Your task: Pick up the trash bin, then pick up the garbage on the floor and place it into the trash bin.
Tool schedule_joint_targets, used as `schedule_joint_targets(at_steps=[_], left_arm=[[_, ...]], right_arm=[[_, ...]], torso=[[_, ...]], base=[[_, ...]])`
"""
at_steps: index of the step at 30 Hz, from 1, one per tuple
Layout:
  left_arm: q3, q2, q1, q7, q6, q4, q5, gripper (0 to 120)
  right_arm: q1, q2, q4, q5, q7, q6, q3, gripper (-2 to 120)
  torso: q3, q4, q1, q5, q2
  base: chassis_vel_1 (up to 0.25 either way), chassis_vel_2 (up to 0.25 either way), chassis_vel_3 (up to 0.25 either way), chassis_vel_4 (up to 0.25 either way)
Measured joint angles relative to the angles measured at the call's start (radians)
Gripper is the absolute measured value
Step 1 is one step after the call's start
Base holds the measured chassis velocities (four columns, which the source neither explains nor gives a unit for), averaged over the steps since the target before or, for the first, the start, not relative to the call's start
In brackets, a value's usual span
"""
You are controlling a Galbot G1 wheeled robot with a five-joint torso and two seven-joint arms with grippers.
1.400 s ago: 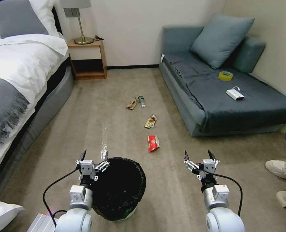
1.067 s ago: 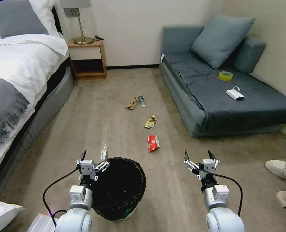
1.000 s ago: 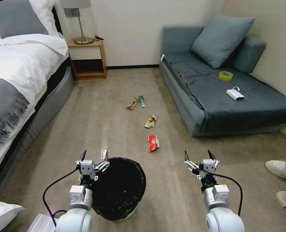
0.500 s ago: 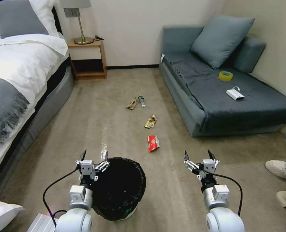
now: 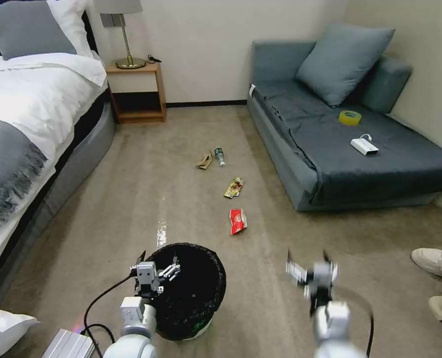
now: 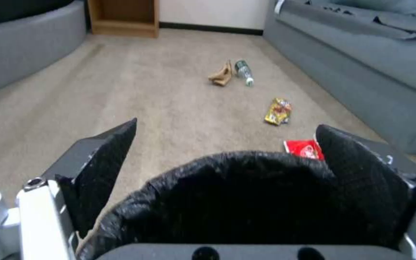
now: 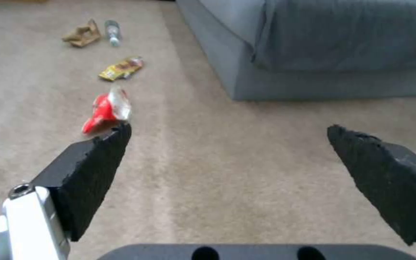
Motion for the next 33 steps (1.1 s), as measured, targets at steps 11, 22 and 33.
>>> schedule_joint_targets(at_steps=[11, 22, 33], left_arm=[[-0.054, 0.038, 0.050, -0.053, 0.211, -0.192, 0.001, 100], [-0.116, 0.128, 0.057, -0.076, 0.376, -0.139, -0.177, 100], [-0.074, 0.123, 0.030, -0.064, 0.393, -0.058, -0.217, 88]], right_arm=[[0.003, -0.037, 0.033, 0.027, -0.032, 0.043, -0.009, 100], [0.003, -0.050, 0.035, 0.035, -0.034, 0.048, -0.017, 100], [0.008, -0.040, 0.019, 0.035, -0.034, 0.055, -0.012, 100]], torso=[[0.000, 0.0005, 0.000, 0.0001, 0.000], [0.000, 0.0005, 0.000, 0.0000, 0.000], [0.000, 0.0005, 0.000, 0.0001, 0.000]], base=[[0.000, 0.000, 0.000, 0.000], [0.000, 0.000, 0.000, 0.000], [0.000, 0.000, 0.000, 0.000]])
